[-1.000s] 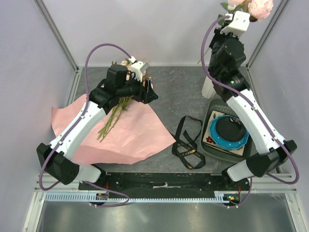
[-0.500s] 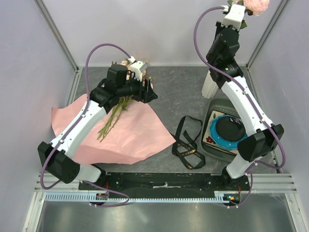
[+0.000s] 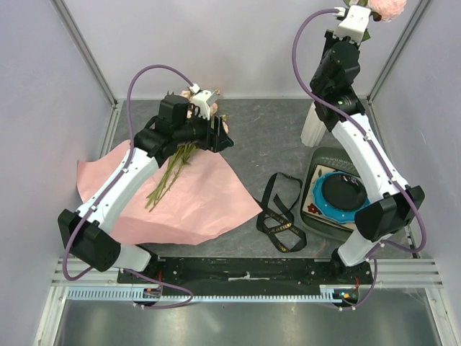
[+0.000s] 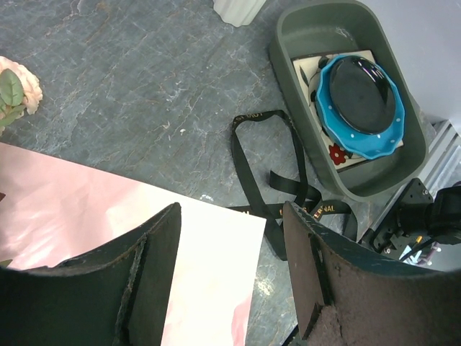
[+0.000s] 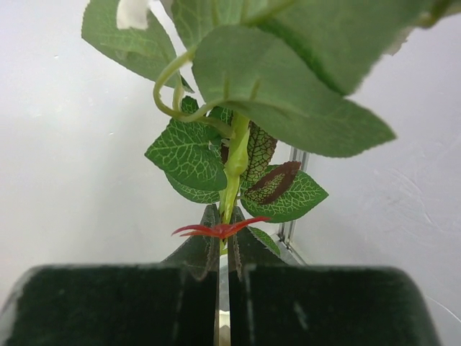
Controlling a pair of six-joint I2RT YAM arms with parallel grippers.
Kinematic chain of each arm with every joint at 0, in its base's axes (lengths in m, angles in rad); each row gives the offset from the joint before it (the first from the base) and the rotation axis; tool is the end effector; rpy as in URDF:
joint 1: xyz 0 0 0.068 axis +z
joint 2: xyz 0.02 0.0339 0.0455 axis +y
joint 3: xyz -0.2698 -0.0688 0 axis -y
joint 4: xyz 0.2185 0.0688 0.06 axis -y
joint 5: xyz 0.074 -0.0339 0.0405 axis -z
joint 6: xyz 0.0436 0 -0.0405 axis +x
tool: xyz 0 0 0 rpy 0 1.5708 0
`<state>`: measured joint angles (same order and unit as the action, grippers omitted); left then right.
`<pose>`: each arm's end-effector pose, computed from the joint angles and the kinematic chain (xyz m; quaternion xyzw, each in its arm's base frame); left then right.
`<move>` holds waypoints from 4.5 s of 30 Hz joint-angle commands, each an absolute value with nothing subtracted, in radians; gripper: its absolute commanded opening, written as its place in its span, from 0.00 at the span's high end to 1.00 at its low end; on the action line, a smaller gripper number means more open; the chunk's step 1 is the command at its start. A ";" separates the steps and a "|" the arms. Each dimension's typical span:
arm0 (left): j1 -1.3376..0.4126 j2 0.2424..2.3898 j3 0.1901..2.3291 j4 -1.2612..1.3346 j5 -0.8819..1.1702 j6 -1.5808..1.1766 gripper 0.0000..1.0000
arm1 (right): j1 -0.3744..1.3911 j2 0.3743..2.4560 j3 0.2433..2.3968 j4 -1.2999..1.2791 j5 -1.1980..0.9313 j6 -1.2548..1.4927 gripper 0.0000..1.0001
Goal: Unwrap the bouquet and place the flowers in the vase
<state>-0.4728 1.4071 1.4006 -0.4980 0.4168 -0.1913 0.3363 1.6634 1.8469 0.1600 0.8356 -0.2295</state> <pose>0.2542 -0.1499 0.3832 0.2223 0.8195 -0.3305 0.4120 0.3373 0.0837 0.5158 0.1716 0.5980 -0.1934 0.7586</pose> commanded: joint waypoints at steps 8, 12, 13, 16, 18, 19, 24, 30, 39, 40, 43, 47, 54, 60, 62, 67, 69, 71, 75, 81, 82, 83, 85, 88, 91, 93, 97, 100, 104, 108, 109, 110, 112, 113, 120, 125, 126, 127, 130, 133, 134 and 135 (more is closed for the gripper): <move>-0.456 1.416 1.396 -0.446 0.469 -0.230 0.34 | 0.333 1.600 1.855 0.173 0.831 -0.218 1.00; -0.454 1.416 1.396 -0.445 0.466 -0.229 0.34 | 0.328 1.585 1.809 0.179 0.833 -0.199 1.00; -0.453 1.417 1.396 -0.445 0.468 -0.230 0.34 | 0.327 1.583 1.787 0.181 0.834 -0.196 1.00; -0.449 1.420 1.396 -0.445 0.468 -0.230 0.34 | 0.319 1.580 1.725 0.196 0.833 -0.180 1.00; -0.446 1.422 1.396 -0.446 0.462 -0.232 0.34 | 0.311 1.583 1.692 0.210 0.830 -0.170 1.00; -0.443 1.424 1.396 -0.445 0.460 -0.236 0.34 | 0.304 1.586 1.671 0.209 0.828 -0.155 1.00; -0.390 1.448 1.401 -0.449 0.474 -0.259 0.34 | 0.285 1.615 1.612 0.180 0.796 -0.094 0.99; -0.295 1.488 1.426 -0.488 0.454 -0.273 0.34 | 0.272 1.637 1.575 0.072 0.770 0.032 0.71; -0.230 1.549 1.486 -0.600 0.281 -0.235 0.34 | 0.268 1.663 1.647 -0.241 0.738 0.204 0.12; -0.226 1.560 1.493 -0.620 0.266 -0.226 0.34 | 0.268 1.655 1.641 -0.256 0.723 0.236 0.10; -0.224 1.581 1.508 -0.650 0.183 -0.209 0.34 | 0.270 1.615 1.617 -0.314 0.689 0.294 0.06; -0.219 1.604 1.511 -0.667 0.118 -0.192 0.34 | 0.308 1.545 1.563 -0.370 0.673 0.330 0.04; -0.204 1.715 1.532 -0.719 -0.023 -0.135 0.39 | 0.674 1.483 1.379 -0.284 0.602 0.270 0.06; -0.190 1.811 1.549 -0.762 -0.069 -0.112 0.53 | 0.865 1.490 1.231 -0.143 0.283 0.288 0.09; -0.195 1.825 1.545 -0.764 -0.067 -0.110 0.57 | 0.885 1.489 1.192 -0.098 0.224 0.314 0.09; -0.227 1.911 1.560 -0.801 -0.104 -0.097 0.55 | 0.896 1.457 1.085 -0.051 0.143 0.388 0.10; -0.233 1.936 1.572 -0.807 -0.115 -0.097 0.55 | 0.897 1.442 1.052 -0.043 0.140 0.390 0.10; -0.233 1.956 1.577 -0.805 -0.118 -0.095 0.59 | 0.899 1.422 1.039 -0.040 0.143 0.387 0.10; -0.233 1.994 1.586 -0.810 -0.117 -0.094 0.60 | 0.899 1.411 1.023 -0.035 0.138 0.385 0.10; -0.233 2.052 1.608 -0.819 -0.137 -0.094 0.59 | 0.897 1.411 1.015 -0.023 0.127 0.394 0.10; -0.233 2.059 1.609 -0.819 -0.138 -0.094 0.59 | 0.897 1.416 1.014 -0.021 0.127 0.396 0.10; -0.233 2.065 1.615 -0.819 -0.140 -0.092 0.59 | 0.899 1.417 1.014 -0.021 0.124 0.397 0.10; -0.233 2.074 1.623 -0.824 -0.140 -0.092 0.62 | 0.897 1.420 1.012 -0.020 0.121 0.399 0.11; -0.233 2.060 1.629 -0.825 -0.121 -0.100 0.72 | 0.899 1.425 1.008 -0.017 0.120 0.400 0.11; -0.239 2.024 1.631 -0.825 -0.092 -0.101 0.85 | 0.899 1.428 1.009 -0.021 0.121 0.400 0.11; -0.255 1.987 1.629 -0.827 -0.081 -0.103 0.93 | 0.899 1.427 1.011 -0.023 0.127 0.399 0.11; -0.276 1.861 1.599 -0.793 0.021 -0.106 0.98 | 0.897 1.439 1.025 -0.046 0.152 0.393 0.11; -0.282 1.758 1.554 -0.732 0.139 -0.097 0.98 | 0.896 1.451 1.054 -0.067 0.166 0.394 0.10; -0.284 1.640 1.502 -0.615 0.285 -0.109 0.98 | 0.868 1.454 1.107 -0.084 0.160 0.419 0.10; -0.288 1.531 1.451 -0.513 0.444 -0.149 0.98 | 0.790 1.421 1.149 -0.069 0.076 0.483 0.09; -0.288 1.516 1.427 -0.488 0.478 -0.162 0.98 | 0.775 1.416 1.167 -0.060 0.054 0.489 0.09; -0.290 1.502 1.411 -0.456 0.518 -0.190 0.98 | 0.750 1.410 1.178 -0.048 0.035 0.486 0.09; -0.296 1.465 1.367 -0.362 0.645 -0.222 0.98 | 0.739 1.391 1.206 -0.011 0.028 0.450 0.10; -0.301 1.454 1.355 -0.333 0.684 -0.253 0.98 | 0.732 1.385 1.213 -0.008 0.026 0.437 0.10; -0.374 1.396 1.309 -0.222 0.839 -0.284 0.98 | 0.677 1.356 1.287 0.072 -0.026 0.433 0.13; -0.396 1.396 1.312 -0.224 0.857 -0.290 0.98 | 0.675 1.368 1.282 0.112 -0.155 0.422 0.17; -0.396 1.396 1.312 -0.224 0.865 -0.290 0.98 | 0.675 1.374 1.279 0.118 -0.155 0.425 0.18; -0.399 1.396 1.312 -0.222 0.868 -0.290 0.98 | 0.675 1.377 1.278 0.120 -0.155 0.428 0.19; -0.417 1.391 1.312 -0.225 0.877 -0.278 0.98 | 0.675 1.387 1.276 0.126 -0.160 0.425 0.27; -0.434 1.393 1.321 -0.251 0.868 -0.255 0.98 | 0.675 1.387 1.279 0.129 -0.149 0.411 0.46; -0.436 1.393 1.322 -0.258 0.859 -0.253 0.98 | 0.676 1.388 1.282 0.120 -0.143 0.407 0.59; -0.436 1.391 1.327 -0.259 0.854 -0.256 0.96 | 0.675 1.391 1.288 0.115 -0.131 0.387 0.67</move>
<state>-0.4232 1.4258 1.3022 -0.2726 0.8257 -0.2577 0.6731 1.3846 1.2545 0.0780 -0.1329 0.4198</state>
